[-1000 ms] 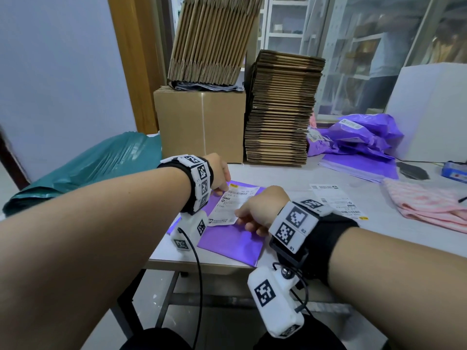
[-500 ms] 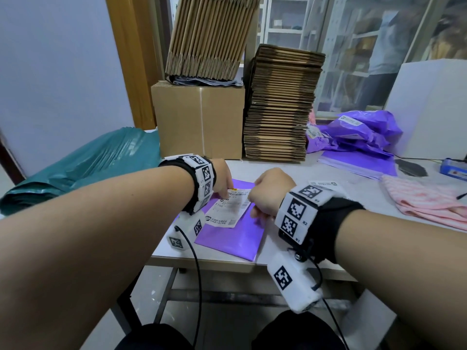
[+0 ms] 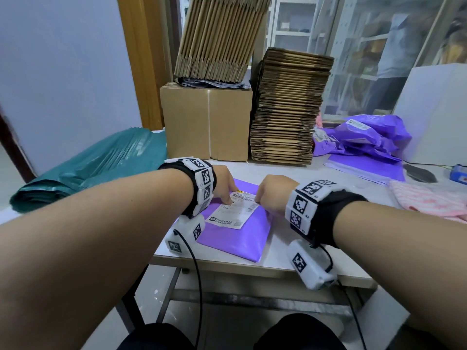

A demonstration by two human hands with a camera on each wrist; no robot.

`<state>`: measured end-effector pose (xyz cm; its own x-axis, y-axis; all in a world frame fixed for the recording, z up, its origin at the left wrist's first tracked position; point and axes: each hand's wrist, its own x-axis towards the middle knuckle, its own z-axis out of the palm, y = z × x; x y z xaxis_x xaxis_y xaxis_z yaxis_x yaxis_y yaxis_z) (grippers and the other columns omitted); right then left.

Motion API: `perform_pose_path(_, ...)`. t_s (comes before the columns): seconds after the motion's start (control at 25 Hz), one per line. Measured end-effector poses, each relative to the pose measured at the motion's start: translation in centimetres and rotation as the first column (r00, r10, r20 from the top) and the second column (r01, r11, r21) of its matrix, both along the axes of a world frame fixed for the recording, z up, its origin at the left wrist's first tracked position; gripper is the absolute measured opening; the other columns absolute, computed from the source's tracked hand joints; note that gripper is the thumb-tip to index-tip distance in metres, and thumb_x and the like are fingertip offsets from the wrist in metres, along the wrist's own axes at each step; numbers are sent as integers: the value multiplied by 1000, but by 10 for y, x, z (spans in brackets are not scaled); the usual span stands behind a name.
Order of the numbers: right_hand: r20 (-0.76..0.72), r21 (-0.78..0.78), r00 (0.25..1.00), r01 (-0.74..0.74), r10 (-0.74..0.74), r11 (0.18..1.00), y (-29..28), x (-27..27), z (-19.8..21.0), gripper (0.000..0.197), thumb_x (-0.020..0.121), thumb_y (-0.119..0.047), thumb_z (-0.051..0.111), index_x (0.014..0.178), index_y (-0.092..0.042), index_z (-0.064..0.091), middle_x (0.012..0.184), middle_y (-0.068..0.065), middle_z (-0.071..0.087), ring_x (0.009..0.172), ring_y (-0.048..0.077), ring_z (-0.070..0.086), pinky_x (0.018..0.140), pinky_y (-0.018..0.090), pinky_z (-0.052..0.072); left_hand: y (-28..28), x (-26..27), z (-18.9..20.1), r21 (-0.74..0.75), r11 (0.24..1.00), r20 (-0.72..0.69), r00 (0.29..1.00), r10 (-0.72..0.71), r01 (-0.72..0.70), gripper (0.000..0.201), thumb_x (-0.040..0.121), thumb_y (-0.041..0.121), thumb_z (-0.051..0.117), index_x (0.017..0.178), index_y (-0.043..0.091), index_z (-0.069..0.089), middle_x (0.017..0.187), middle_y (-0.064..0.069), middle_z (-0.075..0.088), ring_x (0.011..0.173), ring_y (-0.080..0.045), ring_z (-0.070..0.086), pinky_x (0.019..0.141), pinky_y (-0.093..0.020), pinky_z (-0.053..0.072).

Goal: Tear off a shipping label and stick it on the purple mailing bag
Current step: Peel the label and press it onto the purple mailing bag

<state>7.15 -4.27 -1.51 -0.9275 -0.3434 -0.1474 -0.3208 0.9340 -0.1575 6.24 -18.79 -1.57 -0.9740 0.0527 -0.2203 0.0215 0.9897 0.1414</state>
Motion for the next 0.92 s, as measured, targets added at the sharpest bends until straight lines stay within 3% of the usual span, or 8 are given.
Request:
perform_pose_path(0.12,-50,12,998,-36,36,999,3,8,6,31,85,-10,50,106,-15,73,110,5,72,103,25,66,87,31,55,1,0,0,-15,1000,11,1000,-2,2,47,84,22,67,131,21,60,121,-1,67,110,-22,62,81,-21,44)
perform_pose_path(0.2,-50,-36,987,-152,151,988,-2,19,12,31,86,-14,53,106,-22,75,112,2,72,104,24,65,87,30,52,1,0,-1,-26,999,21,1000,-19,20,42,81,20,69,123,22,67,86,1,67,76,-18,59,63,-21,42)
perform_pose_path(0.28,6,-68,966,-259,260,964,-7,31,17,34,87,-11,51,106,-24,76,113,2,71,102,24,63,85,30,50,0,0,-3,-37,999,20,1000,-23,23,35,78,19,71,113,22,71,62,3,52,54,-11,41,52,-20,32)
perform_pose_path(0.36,51,-44,951,-302,304,952,-7,36,15,38,86,-4,49,104,-21,77,117,-2,71,103,21,62,87,26,49,1,3,-1,-41,999,24,1000,-6,7,39,78,18,72,116,23,69,73,-5,62,54,-10,42,49,-19,31)
perform_pose_path(0.48,82,-57,958,-273,277,960,1,33,7,33,84,-2,53,102,-18,77,122,-5,70,116,18,60,101,31,46,3,7,2,-48,999,44,999,25,-23,52,81,18,70,132,24,59,123,-7,66,89,-21,60,69,-21,42)
perform_pose_path(0.56,75,-47,958,-272,275,961,7,31,6,31,84,-3,56,100,-17,78,120,-4,71,116,18,60,102,33,47,2,7,1,-34,999,63,997,41,-39,57,79,19,71,134,27,56,127,-3,64,94,-20,57,80,-21,41)
perform_pose_path(0.8,30,-89,909,-412,416,907,-6,44,7,44,83,0,47,106,-25,76,122,-6,68,112,19,60,99,32,48,-4,16,4,1,999,119,992,34,-34,62,73,16,76,129,34,57,132,1,58,98,-15,49,82,-21,36)
perform_pose_path(0.92,85,-48,879,-466,468,884,-13,44,-1,41,85,0,47,106,-20,76,124,-6,68,117,20,58,102,33,45,-8,19,4,10,999,169,985,35,-38,77,72,18,78,139,39,46,142,3,48,118,-17,49,92,-22,35)
